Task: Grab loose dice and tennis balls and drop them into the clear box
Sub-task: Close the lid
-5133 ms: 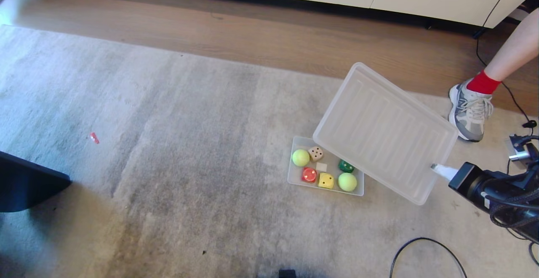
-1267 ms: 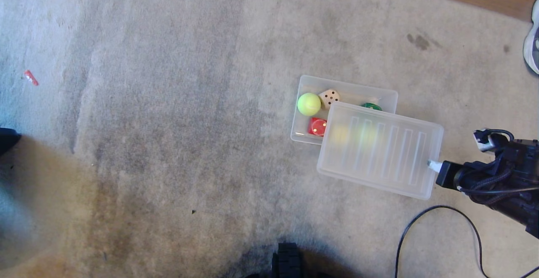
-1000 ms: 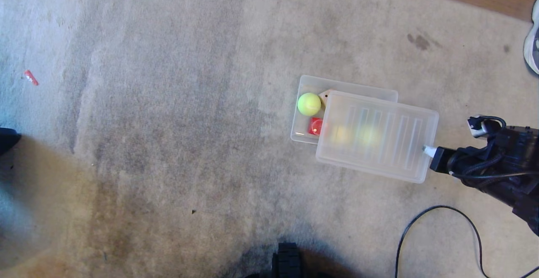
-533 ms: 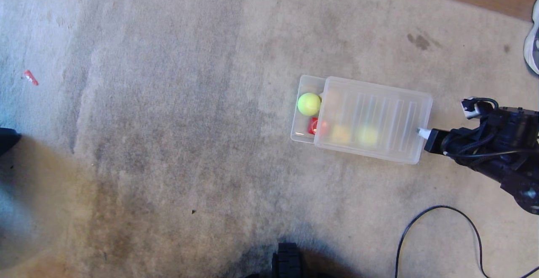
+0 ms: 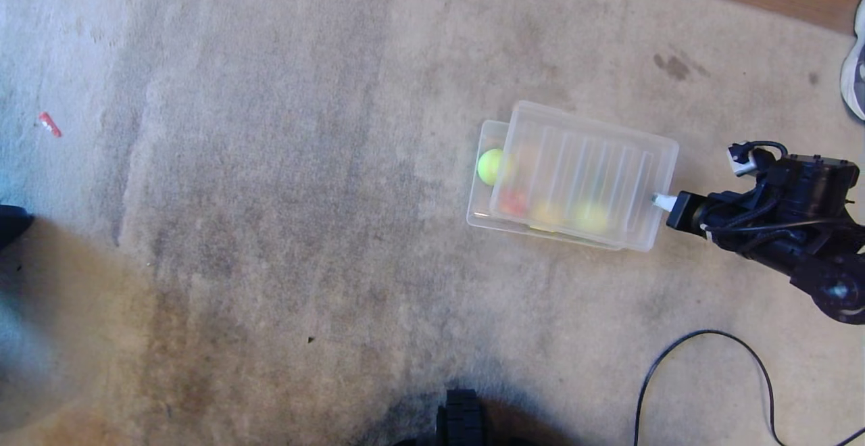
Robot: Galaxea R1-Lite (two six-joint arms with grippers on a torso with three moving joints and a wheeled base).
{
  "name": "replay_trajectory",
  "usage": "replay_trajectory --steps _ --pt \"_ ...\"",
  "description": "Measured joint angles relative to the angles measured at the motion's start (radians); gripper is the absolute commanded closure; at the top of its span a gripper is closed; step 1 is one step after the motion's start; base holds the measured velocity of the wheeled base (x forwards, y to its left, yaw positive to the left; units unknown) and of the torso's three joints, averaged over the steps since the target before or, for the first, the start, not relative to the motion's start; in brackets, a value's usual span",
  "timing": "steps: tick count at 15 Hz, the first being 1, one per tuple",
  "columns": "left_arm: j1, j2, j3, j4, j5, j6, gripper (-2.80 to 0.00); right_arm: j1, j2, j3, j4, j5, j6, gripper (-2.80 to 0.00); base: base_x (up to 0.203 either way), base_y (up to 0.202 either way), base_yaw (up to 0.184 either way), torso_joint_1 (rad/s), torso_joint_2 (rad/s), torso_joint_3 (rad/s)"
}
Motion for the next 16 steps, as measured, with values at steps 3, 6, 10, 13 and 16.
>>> replay_trajectory --steps 3,6,10,13,16 --pt "0.0 0.0 0.0 0.0 0.0 0.0 0.0 0.011 0.002 -0.04 0.079 0.052 0.004 0.0 0.0 0.0 0.0 0.0 0.0 0.0" --pt "0.0 0.0 0.0 0.0 0.0 0.0 0.0 0.016 0.002 -0.087 0.189 0.089 0.002 0.0 0.0 0.0 0.0 0.0 0.0 0.0" --pt "0.0 0.0 0.0 0.0 0.0 0.0 0.0 0.02 0.006 -0.143 0.275 0.11 -0.049 0.0 0.0 0.0 0.0 0.0 0.0 0.0" --pt "0.0 0.0 0.0 0.0 0.0 0.0 0.0 0.019 0.025 -0.162 0.275 0.111 -0.09 0.0 0.0 0.0 0.0 0.0 0.0 0.0" --pt "0.0 0.0 0.0 0.0 0.0 0.0 0.0 0.015 0.038 -0.192 0.319 0.111 -0.11 0.0 0.0 0.0 0.0 0.0 0.0 0.0"
